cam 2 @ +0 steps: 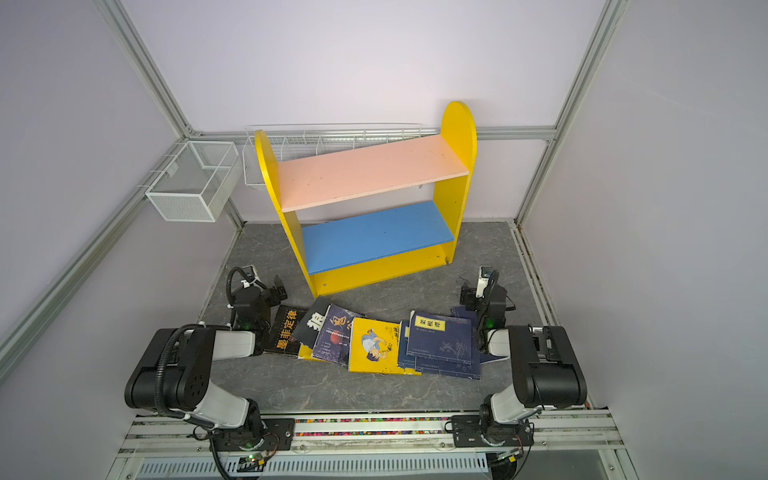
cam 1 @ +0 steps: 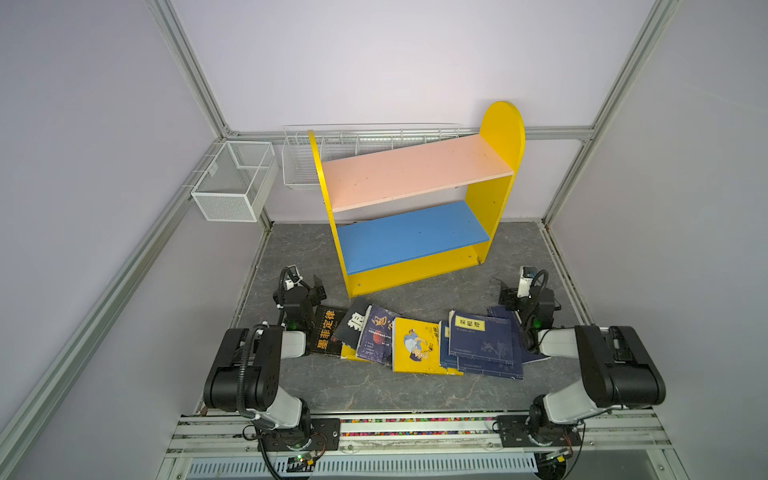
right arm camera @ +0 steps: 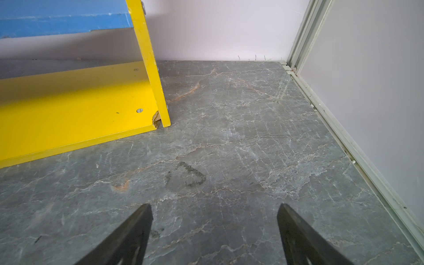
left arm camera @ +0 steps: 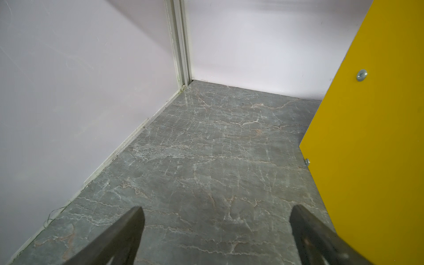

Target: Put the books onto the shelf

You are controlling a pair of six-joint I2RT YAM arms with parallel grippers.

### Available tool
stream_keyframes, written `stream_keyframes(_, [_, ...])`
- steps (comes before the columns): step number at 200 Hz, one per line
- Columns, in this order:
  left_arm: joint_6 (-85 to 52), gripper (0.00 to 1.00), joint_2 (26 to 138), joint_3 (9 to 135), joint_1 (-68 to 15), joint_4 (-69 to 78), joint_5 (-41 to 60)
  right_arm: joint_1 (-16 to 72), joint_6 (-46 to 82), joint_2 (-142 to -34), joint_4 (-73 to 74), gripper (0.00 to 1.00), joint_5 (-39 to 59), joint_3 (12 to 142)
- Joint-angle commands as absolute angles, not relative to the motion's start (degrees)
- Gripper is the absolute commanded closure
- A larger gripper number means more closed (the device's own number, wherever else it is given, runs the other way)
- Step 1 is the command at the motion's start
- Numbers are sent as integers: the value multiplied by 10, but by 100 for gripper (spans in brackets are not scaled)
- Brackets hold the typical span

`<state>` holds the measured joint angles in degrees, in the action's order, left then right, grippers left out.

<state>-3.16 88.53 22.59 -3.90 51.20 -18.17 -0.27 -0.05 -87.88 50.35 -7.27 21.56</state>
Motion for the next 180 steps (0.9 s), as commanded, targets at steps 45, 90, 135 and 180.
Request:
stream_keyframes(45, [-23,1,891,222,-38,526,-182,0,-11,-876,503,2,-71,216])
stream_keyframes(90, [-46,1,757,267,-54,323,-273,23,-24,-815,269,16,-107,325])
stream_keyframes(135, [-119,1,604,289,-56,149,-411,42,229,-741,109,17,-219,382])
stream_keyframes(180, [-276,1,478,292,-142,-71,-455,83,591,-634,-69,15,-138,344])
